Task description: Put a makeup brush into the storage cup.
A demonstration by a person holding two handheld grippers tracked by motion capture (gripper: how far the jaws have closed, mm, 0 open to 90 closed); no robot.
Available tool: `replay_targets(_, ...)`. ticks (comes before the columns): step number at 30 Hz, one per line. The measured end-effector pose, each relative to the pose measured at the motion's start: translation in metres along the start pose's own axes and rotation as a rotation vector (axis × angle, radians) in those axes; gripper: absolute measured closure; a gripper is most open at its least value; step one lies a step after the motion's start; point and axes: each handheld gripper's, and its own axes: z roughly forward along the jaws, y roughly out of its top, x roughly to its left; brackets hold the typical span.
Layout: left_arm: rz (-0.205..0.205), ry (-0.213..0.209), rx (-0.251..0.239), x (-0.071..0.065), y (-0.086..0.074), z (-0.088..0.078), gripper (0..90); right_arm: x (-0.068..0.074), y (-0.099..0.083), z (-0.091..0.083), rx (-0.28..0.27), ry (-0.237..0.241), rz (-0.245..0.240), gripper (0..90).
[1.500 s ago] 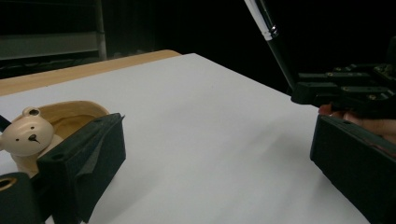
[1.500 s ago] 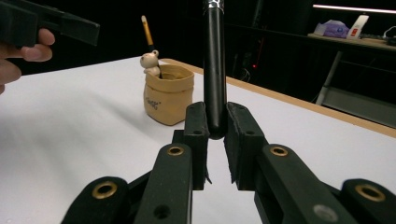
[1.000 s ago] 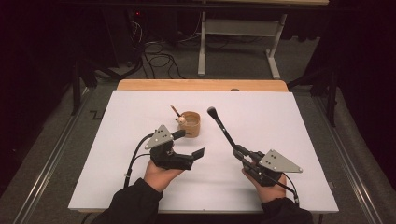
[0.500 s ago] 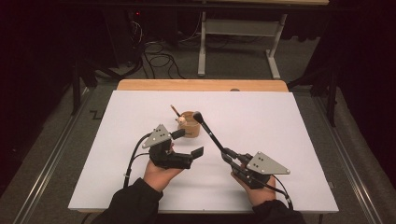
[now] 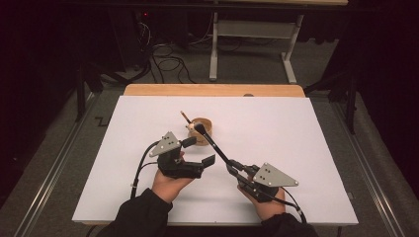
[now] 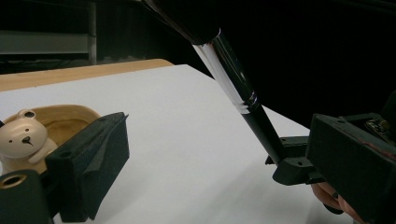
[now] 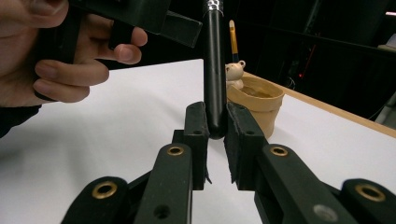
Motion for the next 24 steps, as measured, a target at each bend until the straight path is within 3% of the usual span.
replay_targets(4, -0.011, -0.007, -0.014, 0.0000, -0.0006, -0.0009, 9.0, 0.0003, -0.0002, 0.0003, 0.000, -0.003, -0.002, 80.6)
replay_targets(13, -0.095, -0.081, -0.050, 0.0034, -0.0046, -0.0013, 24.8, 0.0030, -0.0008, 0.0019, -0.004, 0.012, -0.004, 80.6)
replay_targets(24, -0.133, -0.104, -0.090, 0.0083, -0.0074, -0.0037, 42.7, 0.0077, -0.0009, 0.0053, 0.000, 0.025, -0.017, 80.6)
